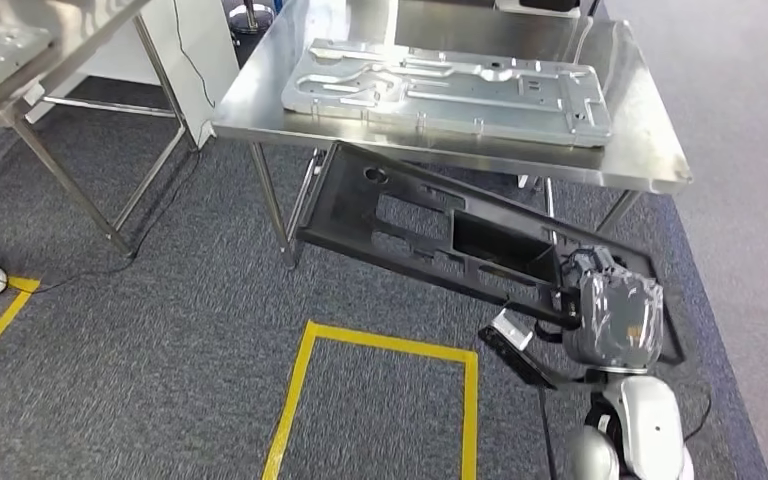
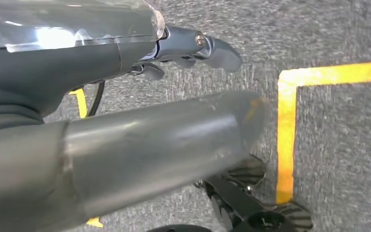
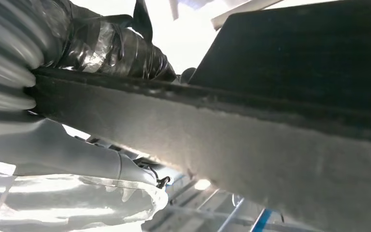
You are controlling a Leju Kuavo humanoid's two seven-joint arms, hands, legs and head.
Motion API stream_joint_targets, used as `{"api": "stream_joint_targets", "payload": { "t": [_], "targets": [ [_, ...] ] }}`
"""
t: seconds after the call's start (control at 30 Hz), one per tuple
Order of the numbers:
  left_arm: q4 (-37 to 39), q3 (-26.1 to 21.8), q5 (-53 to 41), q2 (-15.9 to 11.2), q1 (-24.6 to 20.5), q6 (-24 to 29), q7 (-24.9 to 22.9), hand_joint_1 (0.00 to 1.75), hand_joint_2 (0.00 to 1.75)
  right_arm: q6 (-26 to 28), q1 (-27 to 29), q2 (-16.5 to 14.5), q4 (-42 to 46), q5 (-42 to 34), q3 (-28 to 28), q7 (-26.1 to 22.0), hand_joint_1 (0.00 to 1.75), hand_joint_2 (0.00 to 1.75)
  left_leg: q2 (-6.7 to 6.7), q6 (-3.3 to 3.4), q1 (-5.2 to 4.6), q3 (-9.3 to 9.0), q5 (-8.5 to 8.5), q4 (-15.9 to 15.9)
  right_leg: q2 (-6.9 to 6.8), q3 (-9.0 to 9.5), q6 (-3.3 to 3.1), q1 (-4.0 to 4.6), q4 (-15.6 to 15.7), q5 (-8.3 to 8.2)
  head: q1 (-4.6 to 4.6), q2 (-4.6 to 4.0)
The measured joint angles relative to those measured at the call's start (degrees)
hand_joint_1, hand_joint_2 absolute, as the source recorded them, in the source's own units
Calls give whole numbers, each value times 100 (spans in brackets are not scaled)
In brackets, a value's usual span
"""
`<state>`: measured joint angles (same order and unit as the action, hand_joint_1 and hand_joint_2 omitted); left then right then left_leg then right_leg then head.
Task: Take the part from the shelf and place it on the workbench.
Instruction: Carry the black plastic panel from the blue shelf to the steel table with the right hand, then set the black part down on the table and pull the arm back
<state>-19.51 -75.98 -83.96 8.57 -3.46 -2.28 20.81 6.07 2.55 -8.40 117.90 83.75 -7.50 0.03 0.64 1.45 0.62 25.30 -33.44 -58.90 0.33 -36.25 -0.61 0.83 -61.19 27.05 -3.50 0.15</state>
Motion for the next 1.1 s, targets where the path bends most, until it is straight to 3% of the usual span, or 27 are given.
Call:
{"api": "stream_joint_targets", "payload": {
  "t": [0.07, 0.1, 0.17, 0.23, 0.27, 0.3, 0.33, 0.4, 0.47, 0.53, 0.6, 0.67, 0.73, 0.8, 0.83, 0.87, 0.93, 0.97, 1.0, 1.07, 1.1],
  "targets": [
    [18, 34, -1, -24, -11, -4, 1, 0, 0, 50, -118, 118, -93, 118, 0, 32, 175, 175, -11, -59, -4, -52, 55, -131, 18, 176, -82, -18, 115, 23, -1, 0],
    [28, 44, -1, -36, -29, -8, 1, 0, 0, 78, -174, 168, -137, 146, 0, 44, 175, 175, -17, -77, -5, 29, 86, -332, 20, 272, -117, -35, 166, 45, 1, 0],
    [51, 52, -1, -57, -64, -14, -1, 0, 0, 123, -240, 241, -215, 166, 0, 51, 175, 175, -25, -104, 3, 414, -59, -943, 12, 426, -154, -55, 231, 117, 1, 0],
    [69, 53, -1, -73, -55, -17, -5, 0, 0, 140, -259, 295, -291, 178, 0, 54, 175, 175, -26, -146, 6, 920, -388, -1490, 17, 545, -162, -62, 244, 235, 1, 0],
    [72, 53, -1, -85, -35, -17, -7, 0, 0, 141, -257, 323, -328, 186, 0, 56, 175, 175, -27, -162, 7, 1110, -506, -1582, 26, 617, -156, -65, 244, 301, 2, 0],
    [76, 53, -1, -96, -15, -18, -9, 0, 0, 141, -256, 348, -360, 192, 0, 59, 175, 175, -28, -172, 8, 1226, -512, -1508, 37, 701, -144, -70, 244, 372, 1, 0],
    [79, 53, -1, -109, 3, -19, -9, 0, 0, 143, -255, 369, -388, 196, 0, 64, 175, 175, -29, -170, 7, 1277, -380, -1285, 46, 798, -128, -76, 244, 450, 2, 0],
    [90, 53, -1, -133, 36, -25, -9, 0, 0, 152, -253, 403, -439, 197, -3, 71, 175, 175, -35, -136, -8, 1306, 292, -662, 47, 981, -83, -82, 241, 621, -1, 0],
    [106, 53, -1, -154, 52, -39, -10, 0, 0, 173, -244, 436, -489, 182, -18, 74, 175, 175, -44, -73, -40, 1295, 794, -311, 52, 1081, -15, -82, 273, 742, 1, 0],
    [116, 53, 0, -163, 48, -48, -12, 0, 0, 190, -234, 473, -525, 171, -49, 74, 175, 175, -42, 4, -53, 1211, 811, -219, 61, 1125, 69, -77, 276, 720, 4, 0],
    [119, 53, 1, -166, 43, -50, -11, 0, 0, 198, -238, 509, -552, 165, -86, 72, 175, 175, -29, 77, -30, 1041, 780, -69, 44, 986, 143, -83, -54, 544, 3, 0],
    [121, 53, 1, -168, 36, -51, -10, 0, 0, 205, -246, 542, -583, 152, -129, 68, 175, 175, -22, 127, -6, 817, 715, 83, 26, 547, 193, -109, -697, 465, 2, 0],
    [123, 53, 1, -170, 33, -52, -11, 0, 0, 208, -248, 570, -623, 142, -179, 67, 175, 175, -14, 142, 3, 580, 600, 184, 19, 50, 227, -143, -1164, 771, 3, 0],
    [125, 53, 1, -170, 40, -54, -16, 0, 0, 205, -246, 595, -664, 137, -225, 66, 175, 175, 3, 117, 12, 319, 436, 234, 2, -267, 265, -177, -1151, 1131, 3, 0],
    [127, 53, 0, -170, 44, -56, -18, 0, 0, 203, -246, 606, -680, 134, -245, 65, 175, 175, 11, 101, 17, 186, 342, 242, -9, -334, 284, -190, -962, 1119, 2, 0],
    [132, 53, 0, -170, 47, -57, -19, 0, 0, 199, -245, 617, -697, 129, -268, 63, 175, 175, 16, 81, 23, 60, 238, 247, -22, -362, 297, -201, -674, 896, 2, 0],
    [144, 52, 1, -172, 48, -59, -22, 0, 0, 189, -244, 635, -738, 120, -316, 59, 175, 175, 23, 33, 24, -147, 41, 245, -60, -376, 267, -194, -125, 15, 2, 0],
    [149, 52, 1, -172, 42, -60, -25, 0, 0, 180, -243, 644, -757, 116, -339, 56, 175, 175, 25, -8, 24, -215, -42, 267, -67, -368, 224, -172, 23, -319, 3, 0],
    [151, 52, 1, -174, 35, -60, -26, 0, 0, 173, -245, 651, -771, 114, -357, 54, 175, 175, 25, -53, 23, -289, -90, 280, -65, -352, 168, -151, 85, -479, 4, 0],
    [153, 53, -1, -179, -1, -61, -23, 0, 0, 160, -260, 661, -781, 111, -386, 48, 175, 175, 14, -151, 33, -326, -33, 190, -30, -231, 54, -132, 126, -374, 5, 0],
    [155, 54, -2, -181, -20, -62, -20, 0, 0, 158, -271, 664, -781, 110, -396, 45, 175, 175, 3, -179, 37, -262, 62, -7, -21, -148, 4, -138, 166, -323, 4, 0]
  ]
}}
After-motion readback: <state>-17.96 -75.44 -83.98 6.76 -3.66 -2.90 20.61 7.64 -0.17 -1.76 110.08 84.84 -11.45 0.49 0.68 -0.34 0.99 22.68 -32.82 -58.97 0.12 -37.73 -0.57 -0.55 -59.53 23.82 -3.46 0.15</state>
